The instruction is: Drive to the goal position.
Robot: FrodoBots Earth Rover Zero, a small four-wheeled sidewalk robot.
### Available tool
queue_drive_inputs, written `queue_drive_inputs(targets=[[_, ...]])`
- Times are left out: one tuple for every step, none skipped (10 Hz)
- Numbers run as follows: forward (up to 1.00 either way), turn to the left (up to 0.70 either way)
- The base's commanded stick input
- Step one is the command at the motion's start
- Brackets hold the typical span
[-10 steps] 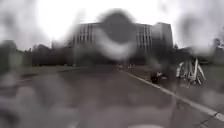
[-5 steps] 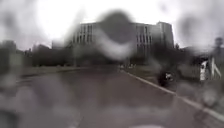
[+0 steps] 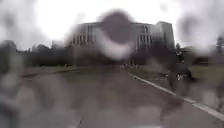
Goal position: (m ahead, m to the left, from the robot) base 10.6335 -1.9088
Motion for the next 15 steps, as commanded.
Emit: queue_drive_inputs(targets=[[1.0, 0.0], [1.0, 0.0], [1.0, 0.0], [1.0, 0.0], [1.0, 0.0], [1.0, 0.0], [1.0, 0.0], [1.0, 0.0], [1.0, 0.0], [1.0, 0.0], [1.0, 0.0], [1.0, 0.0], [1.0, 0.0], [1.0, 0.0], [1.0, 0.0]])
